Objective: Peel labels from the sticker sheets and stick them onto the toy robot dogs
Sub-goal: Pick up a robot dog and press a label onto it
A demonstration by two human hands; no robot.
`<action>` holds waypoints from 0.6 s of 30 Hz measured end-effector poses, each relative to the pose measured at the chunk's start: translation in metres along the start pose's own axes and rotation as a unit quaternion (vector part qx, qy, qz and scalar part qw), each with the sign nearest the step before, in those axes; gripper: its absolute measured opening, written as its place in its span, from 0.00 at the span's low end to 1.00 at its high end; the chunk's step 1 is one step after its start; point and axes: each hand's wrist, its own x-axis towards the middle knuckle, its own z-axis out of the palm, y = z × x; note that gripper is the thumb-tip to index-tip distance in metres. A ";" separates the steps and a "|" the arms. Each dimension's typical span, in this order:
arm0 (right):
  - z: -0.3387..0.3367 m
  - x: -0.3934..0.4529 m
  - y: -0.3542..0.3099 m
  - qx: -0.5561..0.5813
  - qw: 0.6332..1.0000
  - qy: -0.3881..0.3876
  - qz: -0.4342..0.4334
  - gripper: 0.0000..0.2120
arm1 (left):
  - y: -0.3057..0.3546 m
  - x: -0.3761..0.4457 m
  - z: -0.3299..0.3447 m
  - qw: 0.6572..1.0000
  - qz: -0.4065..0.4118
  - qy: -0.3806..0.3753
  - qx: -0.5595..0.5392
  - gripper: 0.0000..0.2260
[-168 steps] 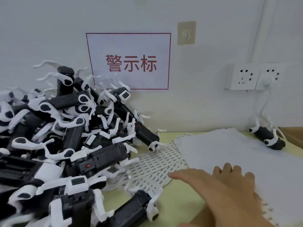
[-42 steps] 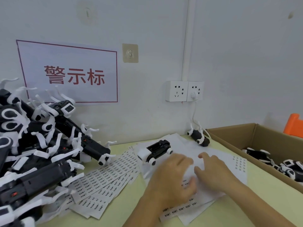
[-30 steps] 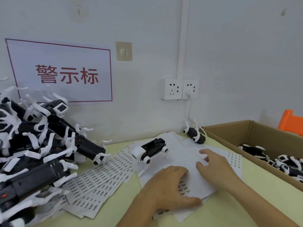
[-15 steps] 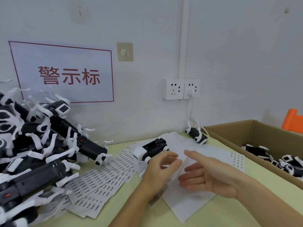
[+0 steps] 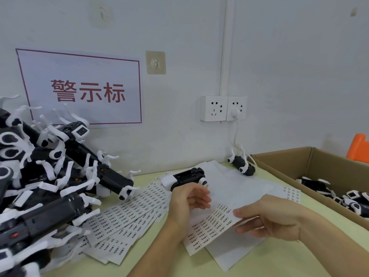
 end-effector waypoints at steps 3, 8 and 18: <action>0.000 0.002 0.003 -0.004 1.000 0.003 0.000 0.12 | 0.003 -0.001 0.000 0.999 -0.015 0.017 -0.022 0.15; 0.000 0.006 0.005 0.001 1.000 0.009 -0.010 0.14 | 0.005 -0.002 0.004 0.995 0.013 0.079 0.056 0.14; 0.001 0.010 0.006 0.051 0.998 0.027 -0.028 0.10 | 0.031 0.003 0.019 0.899 -0.078 -0.198 0.382 0.04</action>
